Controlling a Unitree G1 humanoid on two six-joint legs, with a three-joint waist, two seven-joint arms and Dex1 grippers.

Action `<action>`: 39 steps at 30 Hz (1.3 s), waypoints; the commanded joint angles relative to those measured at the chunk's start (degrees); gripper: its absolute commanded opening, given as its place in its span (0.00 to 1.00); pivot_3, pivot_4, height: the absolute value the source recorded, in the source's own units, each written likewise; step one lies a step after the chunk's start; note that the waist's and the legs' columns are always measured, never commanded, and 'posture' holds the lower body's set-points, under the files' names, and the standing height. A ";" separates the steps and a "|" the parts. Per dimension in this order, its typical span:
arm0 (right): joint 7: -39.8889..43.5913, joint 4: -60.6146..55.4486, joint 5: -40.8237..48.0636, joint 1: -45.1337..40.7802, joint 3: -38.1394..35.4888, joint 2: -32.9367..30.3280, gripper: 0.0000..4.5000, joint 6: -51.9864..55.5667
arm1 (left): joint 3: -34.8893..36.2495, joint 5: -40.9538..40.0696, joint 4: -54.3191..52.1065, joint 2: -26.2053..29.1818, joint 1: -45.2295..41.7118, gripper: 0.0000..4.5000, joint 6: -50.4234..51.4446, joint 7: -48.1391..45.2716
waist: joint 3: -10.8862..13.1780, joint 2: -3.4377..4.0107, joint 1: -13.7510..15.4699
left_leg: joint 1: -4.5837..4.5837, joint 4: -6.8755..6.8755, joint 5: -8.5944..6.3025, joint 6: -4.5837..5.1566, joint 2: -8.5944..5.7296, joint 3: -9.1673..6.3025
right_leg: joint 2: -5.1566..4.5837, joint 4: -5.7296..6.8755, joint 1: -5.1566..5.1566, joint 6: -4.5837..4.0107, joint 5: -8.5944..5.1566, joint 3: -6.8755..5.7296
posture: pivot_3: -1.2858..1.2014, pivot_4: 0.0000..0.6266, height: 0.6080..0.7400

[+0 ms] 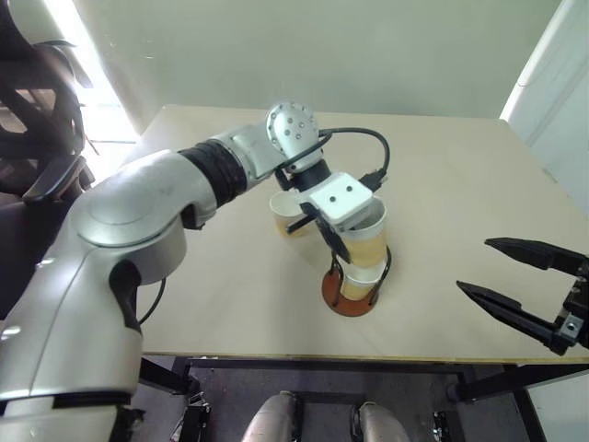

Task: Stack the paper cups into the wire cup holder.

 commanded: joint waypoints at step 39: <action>3.70 3.05 -7.72 -0.12 3.09 -1.06 0.66 -4.49 | 25.46 22.31 29.04 -2.91 0.43 0.98 2.13 -2.09 | 0.00 0.01 -0.06 | 0.05 0.05 0.01 0.02 -0.01 0.02 | 0.00 -0.02 0.07 0.06 -0.09 0.01 | 0.52 0.24 1.00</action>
